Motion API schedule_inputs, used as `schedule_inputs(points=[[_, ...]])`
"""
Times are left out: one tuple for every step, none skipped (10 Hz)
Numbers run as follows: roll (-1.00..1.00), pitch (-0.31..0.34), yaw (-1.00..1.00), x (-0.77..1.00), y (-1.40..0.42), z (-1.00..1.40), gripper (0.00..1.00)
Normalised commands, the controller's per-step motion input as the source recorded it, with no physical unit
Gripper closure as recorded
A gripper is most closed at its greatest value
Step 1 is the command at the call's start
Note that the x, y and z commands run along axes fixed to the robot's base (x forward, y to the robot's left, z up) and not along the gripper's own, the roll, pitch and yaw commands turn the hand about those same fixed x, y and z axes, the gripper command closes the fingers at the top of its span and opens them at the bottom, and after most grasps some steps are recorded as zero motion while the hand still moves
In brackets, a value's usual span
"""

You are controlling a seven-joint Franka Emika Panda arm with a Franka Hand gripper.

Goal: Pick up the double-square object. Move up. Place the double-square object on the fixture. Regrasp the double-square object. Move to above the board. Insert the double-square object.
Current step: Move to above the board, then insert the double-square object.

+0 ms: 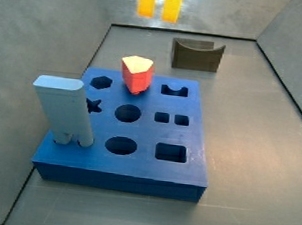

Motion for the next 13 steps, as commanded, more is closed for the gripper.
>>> schedule_inputs(points=[[-0.79, -0.144, -0.02, -0.14, 0.01, 0.01, 1.0], [-0.49, -0.1, -0.01, -0.09, 0.02, 0.0, 1.0], [-0.32, -0.075, -0.01, -0.06, 0.01, 0.0, 1.0], [0.0, -0.009, 0.0, 0.0, 0.0, 0.0, 1.0], [-0.01, 0.0, 0.0, 0.08, 0.06, 0.0, 1.0], [-0.07, 0.0, 0.07, 0.33, -0.25, -0.5, 1.0], [-0.14, 0.036, 0.0, 0.75, -0.58, -0.54, 1.0], [-0.11, 0.016, 0.0, 0.81, -0.55, -0.61, 1.0], [-0.14, 0.064, 0.0, 1.0, -0.37, -0.73, 1.0], [-0.14, 0.067, 0.0, 1.0, -0.25, -0.72, 1.0], [-0.12, 0.091, 0.06, 0.87, 0.0, -0.49, 1.0], [-0.01, 0.0, 0.0, 0.0, 0.0, 0.0, 1.0], [0.0, 0.0, 0.0, 0.0, 0.0, -0.1, 1.0]])
